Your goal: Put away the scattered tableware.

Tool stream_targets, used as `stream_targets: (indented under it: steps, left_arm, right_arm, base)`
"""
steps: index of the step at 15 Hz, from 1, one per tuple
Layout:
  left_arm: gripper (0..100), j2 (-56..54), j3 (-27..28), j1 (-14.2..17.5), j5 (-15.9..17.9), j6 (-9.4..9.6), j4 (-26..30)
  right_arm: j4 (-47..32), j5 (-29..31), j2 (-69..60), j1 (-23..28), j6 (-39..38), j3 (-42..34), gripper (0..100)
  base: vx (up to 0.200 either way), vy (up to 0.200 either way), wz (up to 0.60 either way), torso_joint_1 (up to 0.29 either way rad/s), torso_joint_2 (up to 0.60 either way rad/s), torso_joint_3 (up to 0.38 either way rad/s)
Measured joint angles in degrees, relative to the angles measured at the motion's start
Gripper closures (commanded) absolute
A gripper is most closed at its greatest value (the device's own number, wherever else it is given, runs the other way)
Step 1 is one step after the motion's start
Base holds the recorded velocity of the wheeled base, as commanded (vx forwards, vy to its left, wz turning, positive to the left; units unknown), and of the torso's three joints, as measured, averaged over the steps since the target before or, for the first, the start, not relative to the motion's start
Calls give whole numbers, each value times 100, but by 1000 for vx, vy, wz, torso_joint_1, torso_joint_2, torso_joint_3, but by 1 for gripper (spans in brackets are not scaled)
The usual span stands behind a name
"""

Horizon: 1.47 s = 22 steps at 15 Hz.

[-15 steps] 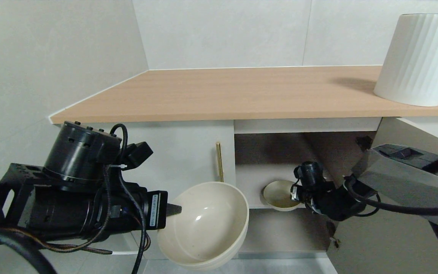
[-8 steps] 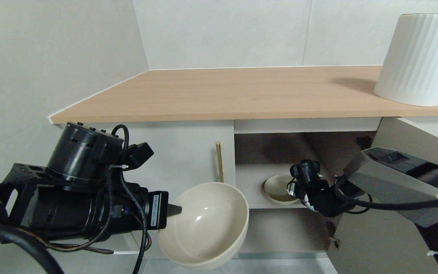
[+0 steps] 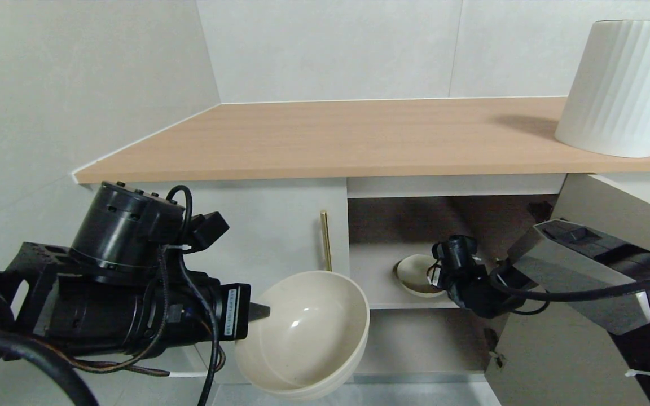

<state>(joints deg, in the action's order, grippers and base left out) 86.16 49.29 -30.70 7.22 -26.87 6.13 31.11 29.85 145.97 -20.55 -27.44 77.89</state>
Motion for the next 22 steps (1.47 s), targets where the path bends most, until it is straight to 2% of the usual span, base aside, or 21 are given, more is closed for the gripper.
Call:
stream_targets:
  steps: [1,8,11,13,15,18,20,22]
  left_arm:
    - [100,0,0,0,0,0,0]
    - [100,7,0,2,0,0,-1]
    - [100,127,-6,2,-57,18,0]
    - [100,355,-6,-1,-191,11,0]
    - [100,708,10,-80,-528,2,-1]
    - [100,1185,2,-505,-1087,-6,-1]
    - [100,1370,-39,-751,-1201,0,0]
    - [100,1452,-61,-857,-1211,7,-1]
  right_arm:
    - [0,2,1,0,2,9,0]
    - [4,2,-77,0,-4,-57,0]
    - [-46,-119,-485,-28,5,-556,0]
    - [-328,-514,-1074,-111,10,-1019,0]
    - [-902,-1042,-1929,-276,11,-1413,0]
    - [-2161,-1990,-3373,-712,7,-1755,0]
    - [-3029,-2537,-4186,-1226,5,-1815,0]
    - [-3560,-2743,-4704,-1862,11,-1813,0]
  base:
    - [0,0,0,0,0,0]
    - [0,0,0,0,0,0]
    - [0,0,0,0,0,0]
    - [0,0,0,0,0,0]
    - [0,0,0,0,0,0]
    - [0,0,0,0,0,0]
    - [0,0,0,0,0,0]
    - [0,0,0,0,0,0]
